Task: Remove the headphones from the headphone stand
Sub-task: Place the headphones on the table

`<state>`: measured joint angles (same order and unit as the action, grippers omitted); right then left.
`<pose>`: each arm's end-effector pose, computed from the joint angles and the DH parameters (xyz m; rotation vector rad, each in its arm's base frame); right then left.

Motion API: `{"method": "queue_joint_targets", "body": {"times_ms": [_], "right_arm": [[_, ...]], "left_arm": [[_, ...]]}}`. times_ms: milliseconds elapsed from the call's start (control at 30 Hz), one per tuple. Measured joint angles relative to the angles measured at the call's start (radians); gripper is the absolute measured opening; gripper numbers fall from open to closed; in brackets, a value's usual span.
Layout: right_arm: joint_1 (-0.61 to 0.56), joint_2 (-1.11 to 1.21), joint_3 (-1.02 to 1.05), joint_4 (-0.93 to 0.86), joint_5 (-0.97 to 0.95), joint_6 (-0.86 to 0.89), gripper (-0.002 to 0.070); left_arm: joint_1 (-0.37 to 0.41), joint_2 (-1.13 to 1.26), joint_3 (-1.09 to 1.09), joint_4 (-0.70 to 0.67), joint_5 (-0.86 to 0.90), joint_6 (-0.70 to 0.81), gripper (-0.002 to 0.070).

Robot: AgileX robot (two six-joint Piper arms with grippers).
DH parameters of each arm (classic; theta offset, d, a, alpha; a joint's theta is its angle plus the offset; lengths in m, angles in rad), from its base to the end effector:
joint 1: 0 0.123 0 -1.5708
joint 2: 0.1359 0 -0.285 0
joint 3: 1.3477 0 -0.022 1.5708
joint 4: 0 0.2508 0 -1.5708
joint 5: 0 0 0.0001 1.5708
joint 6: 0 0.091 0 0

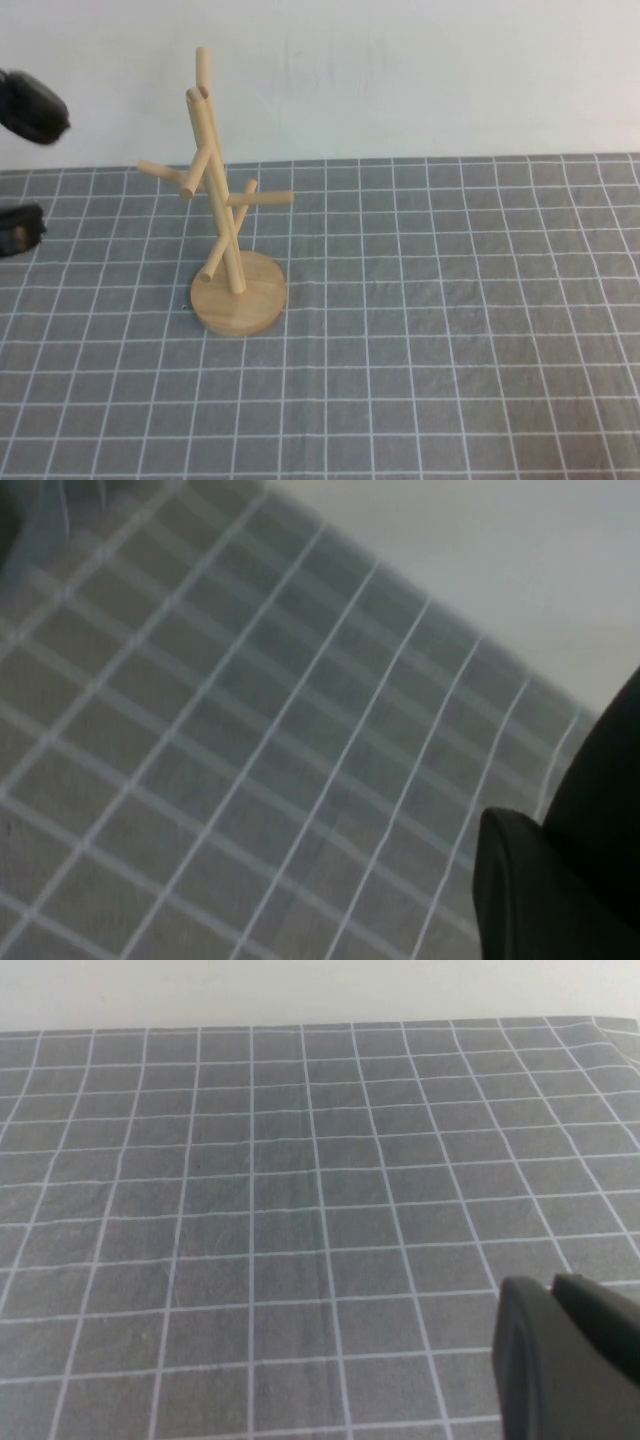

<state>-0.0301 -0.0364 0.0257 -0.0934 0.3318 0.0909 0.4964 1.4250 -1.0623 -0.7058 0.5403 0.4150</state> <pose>0.0522 -0.0043 0.1767 0.0511 1.8028 -0.0470 0.2869 0.1208 0.3054 -0.6117 2.1520 -0.2351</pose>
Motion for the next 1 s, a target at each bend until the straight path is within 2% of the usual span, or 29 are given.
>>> {"method": "queue_joint_targets", "body": {"times_ms": [267,700,900,1000], "right_arm": [[0.0,0.0,0.0,0.0,0.0,0.0,-0.0006],[0.0,0.0,0.0,0.0,0.0,0.0,-0.0006],[0.0,0.0,0.0,0.0,0.0,0.0,-0.0006],[0.0,0.0,0.0,0.0,0.0,0.0,-0.0006]], "left_arm": [[-0.008,0.259,0.0,-0.006,0.037,-0.065,0.0055],[-0.221,0.52,-0.002,-0.024,-0.241,-0.161,0.0055],[-0.245,0.567,-0.008,-0.017,-0.271,-0.204,0.0055],[-0.245,0.571,-0.01,0.03,-0.273,-0.204,0.0083]]}}
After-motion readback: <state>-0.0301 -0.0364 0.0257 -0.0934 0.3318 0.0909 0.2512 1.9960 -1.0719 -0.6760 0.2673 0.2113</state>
